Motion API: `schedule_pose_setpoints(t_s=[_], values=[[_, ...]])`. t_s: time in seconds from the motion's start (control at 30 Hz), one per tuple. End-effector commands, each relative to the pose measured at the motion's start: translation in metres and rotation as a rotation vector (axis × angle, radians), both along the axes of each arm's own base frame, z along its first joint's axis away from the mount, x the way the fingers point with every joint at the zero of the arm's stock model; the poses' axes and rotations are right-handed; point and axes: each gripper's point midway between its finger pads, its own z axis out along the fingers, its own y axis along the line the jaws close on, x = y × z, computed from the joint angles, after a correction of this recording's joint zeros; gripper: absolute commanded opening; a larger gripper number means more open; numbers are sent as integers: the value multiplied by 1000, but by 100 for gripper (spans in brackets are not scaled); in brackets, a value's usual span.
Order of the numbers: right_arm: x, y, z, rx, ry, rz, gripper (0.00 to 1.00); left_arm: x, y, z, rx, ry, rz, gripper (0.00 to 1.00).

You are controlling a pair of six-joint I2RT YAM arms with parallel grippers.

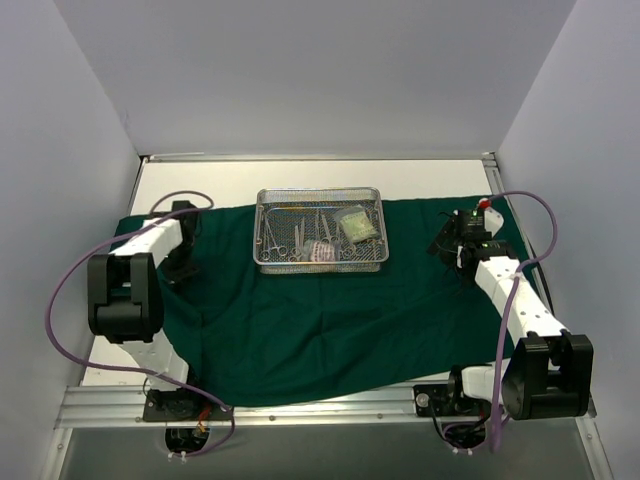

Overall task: Open and lay out the surgical kit
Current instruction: Open the surgical kit at the center of the board, then smooth out the surgical kit at the center of the board.

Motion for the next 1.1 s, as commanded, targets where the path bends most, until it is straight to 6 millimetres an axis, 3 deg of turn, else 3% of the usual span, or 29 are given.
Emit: schedule_pose_setpoints(t_s=[0.0, 0.13, 0.17, 0.27, 0.43, 0.57, 0.7, 0.73, 0.83, 0.9, 1.07], values=[[7, 2, 9, -7, -14, 28, 70, -12, 52, 54, 139, -50, 103, 2], [11, 9, 15, 23, -21, 58, 70, -48, 99, 96, 263, -68, 240, 2], [11, 12, 16, 27, -16, 69, 70, -65, 113, 112, 302, -87, 301, 2], [11, 19, 19, 47, -5, 91, 70, -101, 131, 140, 357, -184, 441, 2], [12, 28, 23, 43, 13, 142, 70, -156, 145, 178, 447, -361, 639, 8], [19, 30, 23, 30, 23, 170, 70, -183, 148, 195, 551, -358, 716, 17], [22, 31, 23, 25, 28, 184, 70, -205, 146, 207, 646, -377, 797, 49], [21, 31, 21, 24, 33, 188, 70, -210, 145, 212, 673, -386, 795, 64], [21, 30, 21, 15, 36, 197, 70, -211, 144, 219, 676, -429, 797, 81], [21, 29, 19, 7, 40, 198, 71, -205, 143, 221, 654, -436, 763, 85], [25, 27, 19, -2, 45, 188, 76, -151, 138, 218, 499, -510, 545, 98]])
